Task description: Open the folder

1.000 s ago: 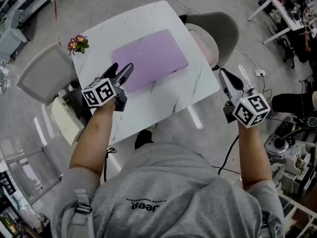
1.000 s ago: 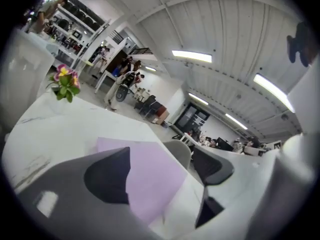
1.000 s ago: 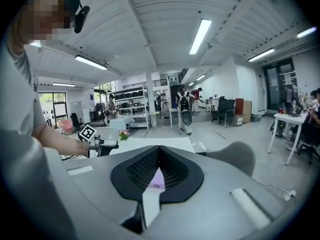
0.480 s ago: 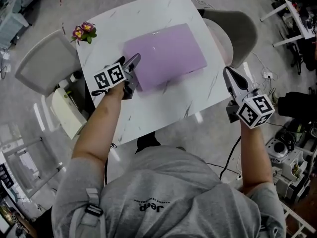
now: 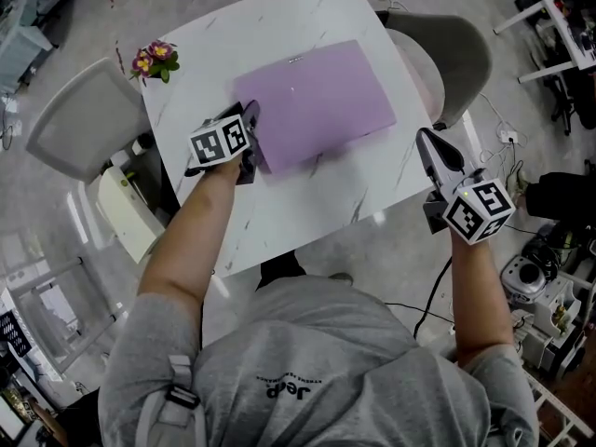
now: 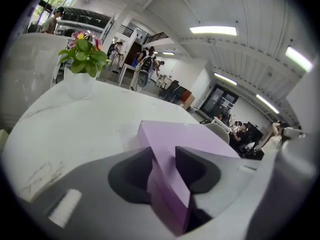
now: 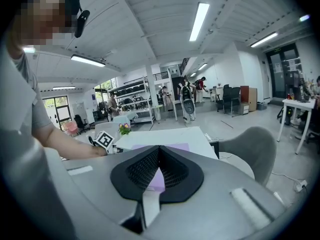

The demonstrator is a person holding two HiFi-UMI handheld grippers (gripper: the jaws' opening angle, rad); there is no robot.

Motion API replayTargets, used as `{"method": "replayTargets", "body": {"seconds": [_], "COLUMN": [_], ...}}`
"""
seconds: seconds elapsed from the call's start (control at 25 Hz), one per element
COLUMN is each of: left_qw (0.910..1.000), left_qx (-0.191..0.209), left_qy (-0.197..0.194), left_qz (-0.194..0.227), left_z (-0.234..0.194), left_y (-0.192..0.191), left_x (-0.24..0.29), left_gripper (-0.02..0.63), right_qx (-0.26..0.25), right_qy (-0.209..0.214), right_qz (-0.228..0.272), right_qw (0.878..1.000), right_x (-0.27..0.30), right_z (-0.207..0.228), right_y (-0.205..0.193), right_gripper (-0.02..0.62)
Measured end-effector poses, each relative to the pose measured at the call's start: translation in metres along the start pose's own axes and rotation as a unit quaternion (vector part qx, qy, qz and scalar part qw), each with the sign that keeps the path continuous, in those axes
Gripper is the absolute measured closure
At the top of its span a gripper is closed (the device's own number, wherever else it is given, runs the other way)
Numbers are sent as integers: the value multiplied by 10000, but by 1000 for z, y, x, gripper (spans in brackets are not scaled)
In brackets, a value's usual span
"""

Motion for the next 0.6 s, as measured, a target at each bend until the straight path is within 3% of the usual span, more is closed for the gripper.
{"method": "replayTargets", "body": {"seconds": [0.32, 0.6], "left_qw": [9956, 9922], "left_qx": [768, 993], "left_qy": [488, 418], "left_qz": [219, 634], "left_z": [8, 22], "left_y": [7, 20], "left_x": [-7, -24], "left_gripper": [466, 503], "right_qx": [37, 23], "right_qy": [-61, -93], "right_qz": [15, 99], "right_qw": [10000, 9999], "right_x": [-8, -17], "right_z": [7, 7], "right_y": [-3, 3], "right_gripper": [592, 592]}}
Point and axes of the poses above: the fingertips, and each gripper's own axes: x forward along the fingers, z to its right, y out of its top, the point moved 6 cm from there along -x, backward along the fingers, and after that the axes turned 9 degrees about x, right-handed, at the moved point
